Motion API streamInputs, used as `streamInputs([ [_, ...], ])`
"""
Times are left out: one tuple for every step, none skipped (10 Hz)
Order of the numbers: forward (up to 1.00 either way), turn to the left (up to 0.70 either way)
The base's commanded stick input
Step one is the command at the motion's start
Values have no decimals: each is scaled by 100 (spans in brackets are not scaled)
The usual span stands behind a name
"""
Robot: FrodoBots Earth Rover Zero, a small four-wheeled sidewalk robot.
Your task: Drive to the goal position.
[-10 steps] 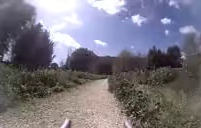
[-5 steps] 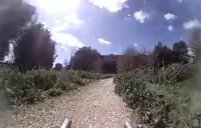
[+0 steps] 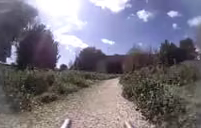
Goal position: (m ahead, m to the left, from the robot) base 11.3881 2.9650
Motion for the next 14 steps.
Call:
streamInputs([
  [85, 0],
  [85, 0],
  [85, 0],
  [85, 0],
  [85, 0],
  [85, 0],
  [85, 0],
  [85, 0],
  [85, 0],
  [85, -16],
  [85, -34],
  [85, -21],
  [85, -4],
  [85, 0],
])
